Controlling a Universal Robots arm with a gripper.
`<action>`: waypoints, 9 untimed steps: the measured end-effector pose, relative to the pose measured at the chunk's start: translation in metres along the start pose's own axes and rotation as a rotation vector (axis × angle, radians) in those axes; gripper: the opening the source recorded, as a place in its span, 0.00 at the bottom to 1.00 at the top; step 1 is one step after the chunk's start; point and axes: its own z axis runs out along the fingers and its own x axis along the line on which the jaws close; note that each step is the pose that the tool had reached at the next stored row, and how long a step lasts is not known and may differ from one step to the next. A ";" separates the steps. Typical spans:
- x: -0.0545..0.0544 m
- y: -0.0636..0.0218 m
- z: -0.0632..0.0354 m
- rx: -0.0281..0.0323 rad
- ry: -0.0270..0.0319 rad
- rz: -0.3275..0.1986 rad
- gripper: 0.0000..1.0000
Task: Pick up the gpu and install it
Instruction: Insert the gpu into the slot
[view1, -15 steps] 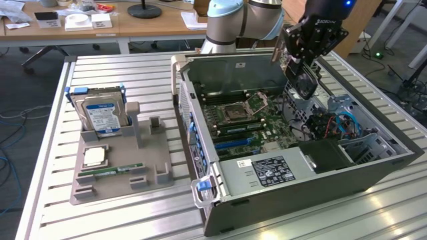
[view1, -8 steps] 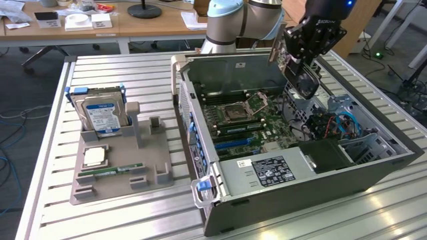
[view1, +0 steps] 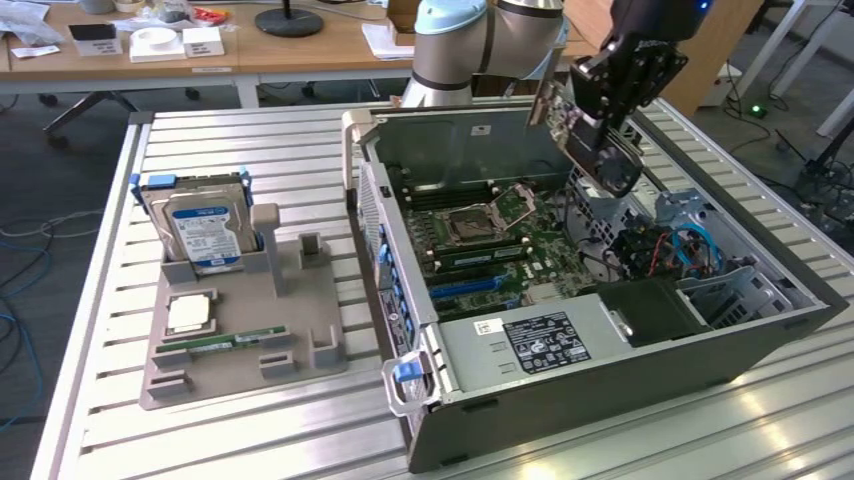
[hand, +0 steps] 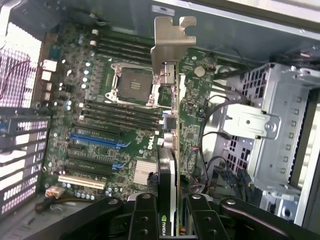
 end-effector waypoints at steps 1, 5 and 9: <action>0.000 0.0000 0.0000 -0.0004 0.0006 -0.018 0.27; 0.000 0.0000 0.0002 -0.0022 0.0029 -0.091 0.27; 0.000 0.0000 0.0002 -0.0037 0.0053 -0.163 0.27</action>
